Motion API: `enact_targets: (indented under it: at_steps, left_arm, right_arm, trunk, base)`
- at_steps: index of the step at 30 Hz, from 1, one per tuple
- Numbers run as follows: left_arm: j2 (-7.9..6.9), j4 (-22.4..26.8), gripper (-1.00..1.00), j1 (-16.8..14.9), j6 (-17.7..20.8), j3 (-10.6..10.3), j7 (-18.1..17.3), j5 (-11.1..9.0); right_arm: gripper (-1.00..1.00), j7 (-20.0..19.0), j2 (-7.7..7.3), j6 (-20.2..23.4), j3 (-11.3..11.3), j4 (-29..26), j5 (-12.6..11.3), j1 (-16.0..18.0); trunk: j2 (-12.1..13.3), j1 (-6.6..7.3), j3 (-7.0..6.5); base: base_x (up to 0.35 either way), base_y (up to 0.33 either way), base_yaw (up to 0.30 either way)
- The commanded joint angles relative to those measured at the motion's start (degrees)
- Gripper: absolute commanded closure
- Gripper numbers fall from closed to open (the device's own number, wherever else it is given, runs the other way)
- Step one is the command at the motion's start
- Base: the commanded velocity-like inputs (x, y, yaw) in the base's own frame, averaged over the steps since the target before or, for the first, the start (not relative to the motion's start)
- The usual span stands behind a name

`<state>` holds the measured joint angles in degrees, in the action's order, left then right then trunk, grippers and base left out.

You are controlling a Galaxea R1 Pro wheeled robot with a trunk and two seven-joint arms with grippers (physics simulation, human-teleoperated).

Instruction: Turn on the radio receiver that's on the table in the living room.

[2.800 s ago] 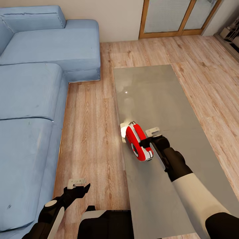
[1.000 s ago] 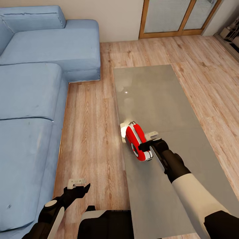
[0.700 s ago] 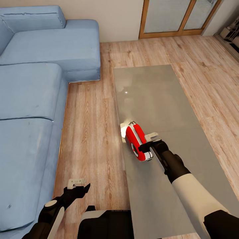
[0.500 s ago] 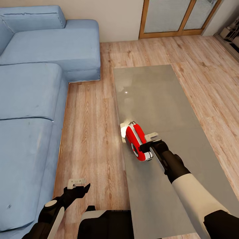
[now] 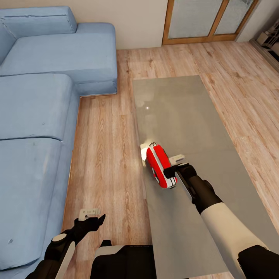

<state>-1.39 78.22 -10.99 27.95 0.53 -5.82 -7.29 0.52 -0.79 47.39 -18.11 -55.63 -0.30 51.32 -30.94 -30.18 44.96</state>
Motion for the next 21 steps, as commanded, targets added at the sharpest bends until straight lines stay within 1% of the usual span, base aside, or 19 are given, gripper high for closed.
enact_targets:
  at_steps: [1,9,12,13,14,15,21]
  left_arm:
    - [0.01,0.0,-1.0,0.0,0.0,0.0,0.0,0.0]
    - [-0.01,0.0,-1.0,0.0,0.0,0.0,0.0,0.0]
    - [-0.01,0.0,-1.0,0.0,0.0,0.0,0.0,0.0]
    - [0.0,0.0,-1.0,0.0,0.0,0.0,-0.1,-0.1]
    - [0.03,0.0,-1.0,0.0,0.0,0.0,-0.1,-0.1]
    - [0.01,0.0,-1.0,0.0,0.0,0.0,-0.1,-0.1]
    - [0.05,0.0,-1.0,0.0,0.0,0.0,-0.1,-0.1]
  right_arm:
    - [1.0,0.0,0.0,0.0,0.0,0.0,0.0,0.0]
    - [1.0,0.1,0.0,0.0,0.0,-0.1,0.2,0.0]
    - [1.0,0.1,-0.17,0.4,0.0,-1.8,0.3,0.0]
    - [1.0,0.0,-5.54,12.6,0.2,-28.1,-0.5,0.0]
    - [1.0,0.0,-5.98,12.6,0.3,-31.1,-0.5,0.0]
    - [1.0,0.0,-6.16,12.6,0.5,-32.2,-0.5,0.0]
    - [1.0,0.0,-6.47,12.6,0.8,-34.1,-0.5,0.0]
  trunk:
    - [0.0,0.0,0.0]
    - [0.0,0.0,0.0]
    - [0.0,0.0,0.0]
    - [0.0,0.0,0.0]
    - [0.0,0.0,0.0]
    - [0.0,0.0,0.0]
    - [0.0,0.0,0.0]
  base:
    - [0.0,0.0,0.0]
    - [0.0,0.0,0.0]
    - [0.0,0.0,0.0]
    - [0.0,0.0,0.0]
    - [0.0,0.0,0.0]
    - [0.0,0.0,0.0]
    - [0.0,0.0,0.0]
